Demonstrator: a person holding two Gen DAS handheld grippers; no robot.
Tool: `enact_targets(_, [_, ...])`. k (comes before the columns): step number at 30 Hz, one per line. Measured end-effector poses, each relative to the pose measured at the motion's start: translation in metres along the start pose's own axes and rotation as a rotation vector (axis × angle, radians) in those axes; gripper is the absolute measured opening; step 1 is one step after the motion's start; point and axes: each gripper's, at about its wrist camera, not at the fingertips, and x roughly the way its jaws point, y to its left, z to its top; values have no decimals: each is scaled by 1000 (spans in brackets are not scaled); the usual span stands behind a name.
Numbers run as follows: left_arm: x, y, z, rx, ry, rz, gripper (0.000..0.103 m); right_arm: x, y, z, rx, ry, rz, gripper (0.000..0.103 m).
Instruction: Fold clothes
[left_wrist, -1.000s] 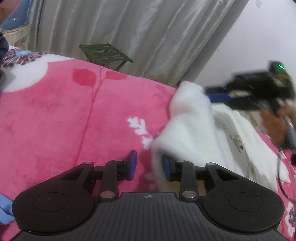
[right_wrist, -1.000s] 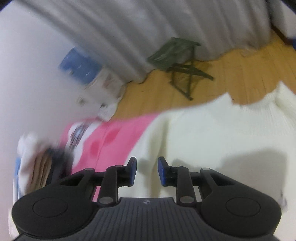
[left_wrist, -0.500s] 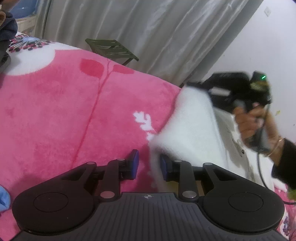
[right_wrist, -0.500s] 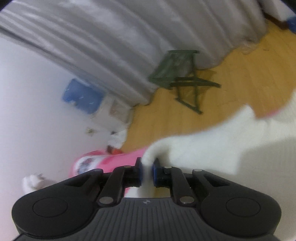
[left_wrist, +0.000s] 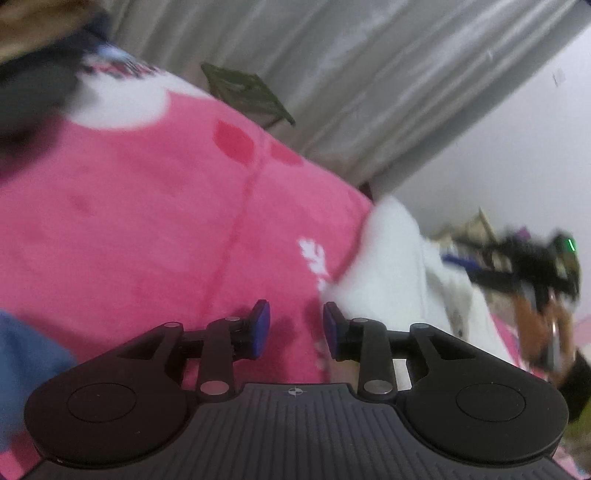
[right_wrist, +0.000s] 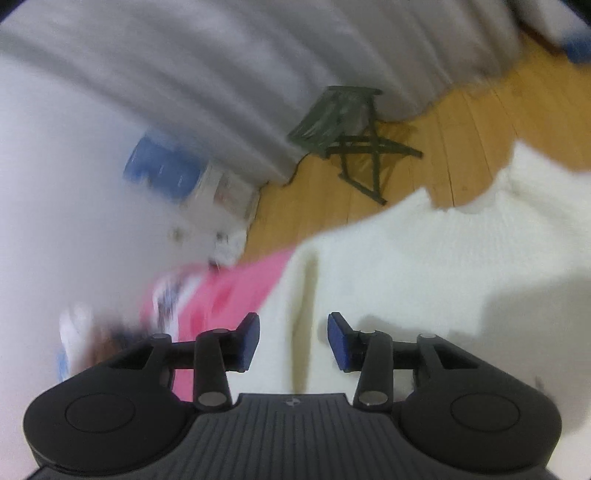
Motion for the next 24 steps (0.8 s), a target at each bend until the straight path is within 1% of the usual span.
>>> enact_targets(1, [-7,-3,1,17,-9,-2,32,-5,15,-10,-90,22,-29,38])
enact_targets(2, [-13,-6,3,36,-15,-7,33,-9,34,-26,-215,48,-47,32])
enact_targets(4, [-11,-20,6,100,4,-32,35,-11,68,-58,-426,83,-55,25])
enact_targets(5, [-5,-28,6,138,18,-39,35,-11,84,-76,-526,102,-36,24])
enact_targets(6, [2,-36,5,172,31,-34,36,-7,94,-90,-590,119,-27,23])
enact_targets(7, [9,-42,3,204,45,-23,36,-3,104,-104,-651,135,-18,23])
enact_targets(8, [19,-46,0,227,63,4,36,1,113,-117,-713,151,-10,23])
enact_targets(9, [28,-49,-4,250,82,31,36,9,116,-130,-767,178,-32,22])
enact_targets(10, [37,-52,-7,273,100,59,36,19,112,-142,-837,223,-113,19])
enact_targets(11, [44,-53,-11,293,117,81,37,30,108,-154,-908,269,-198,19])
enact_targets(12, [46,-53,-12,303,118,86,37,31,102,-159,-945,268,-206,19])
enact_targets(14, [45,-51,-12,311,120,85,38,26,109,-154,-953,290,-256,20])
enact_targets(15, [43,-50,-11,309,122,81,38,22,115,-152,-953,280,-275,22])
enact_targets(18, [43,-44,-8,293,131,70,40,2,133,-153,-961,255,-141,22])
enact_targets(20, [45,-43,-8,290,130,70,41,0,139,-167,-969,302,-82,21])
enact_targets(21, [42,-43,-8,289,127,72,41,1,136,-171,-944,324,-80,21])
enact_targets(23, [36,-46,-9,287,117,76,41,4,115,-162,-786,363,-109,21])
enact_targets(24, [30,-46,-10,288,109,77,41,6,99,-151,-678,370,-115,21])
